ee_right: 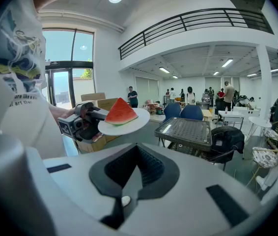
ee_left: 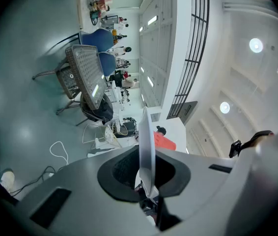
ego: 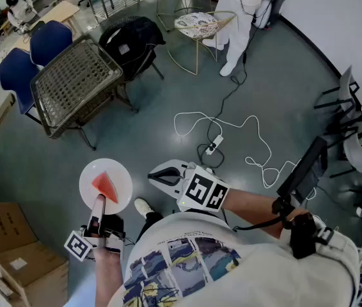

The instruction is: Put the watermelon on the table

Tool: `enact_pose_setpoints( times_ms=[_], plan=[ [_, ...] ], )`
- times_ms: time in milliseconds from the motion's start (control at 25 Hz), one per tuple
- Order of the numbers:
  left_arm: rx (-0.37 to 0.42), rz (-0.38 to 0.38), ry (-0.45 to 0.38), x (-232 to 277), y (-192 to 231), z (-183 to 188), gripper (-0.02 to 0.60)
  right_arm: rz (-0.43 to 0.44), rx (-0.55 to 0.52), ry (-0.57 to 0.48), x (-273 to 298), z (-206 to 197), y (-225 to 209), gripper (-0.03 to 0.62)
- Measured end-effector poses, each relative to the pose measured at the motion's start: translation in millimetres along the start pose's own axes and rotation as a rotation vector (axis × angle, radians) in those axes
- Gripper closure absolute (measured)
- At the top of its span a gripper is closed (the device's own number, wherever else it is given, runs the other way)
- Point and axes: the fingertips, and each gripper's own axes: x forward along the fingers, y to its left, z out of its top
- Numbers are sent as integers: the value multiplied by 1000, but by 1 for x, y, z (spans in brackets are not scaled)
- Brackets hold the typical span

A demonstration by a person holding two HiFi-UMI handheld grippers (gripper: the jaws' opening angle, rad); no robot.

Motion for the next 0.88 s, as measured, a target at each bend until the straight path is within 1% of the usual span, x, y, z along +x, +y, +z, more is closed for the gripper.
enact_pose_setpoints(
  times_ms=[200, 320, 440, 600, 720, 880],
  plan=[
    [3, 14, -22, 2, 1, -35, 552, 39, -14, -3, -30, -17, -1, 585],
    [11, 21, -36, 5, 0, -45, 552, 49, -31, 7, -41, -25, -3, 585],
    [22, 32, -38, 8, -2, -50, 552, 38, -58, 25, -49, -30, -9, 583],
    [40, 37, -50, 17, -7, -47, 552, 33, -79, 8, -49, -25, -21, 582],
    [43, 50, -57, 24, -3, -40, 552, 26, -92, 4, -43, -25, -31, 579],
    [49, 48, -58, 34, 0, -18, 552, 19, -105, -16, -28, -16, -43, 536]
  ],
)
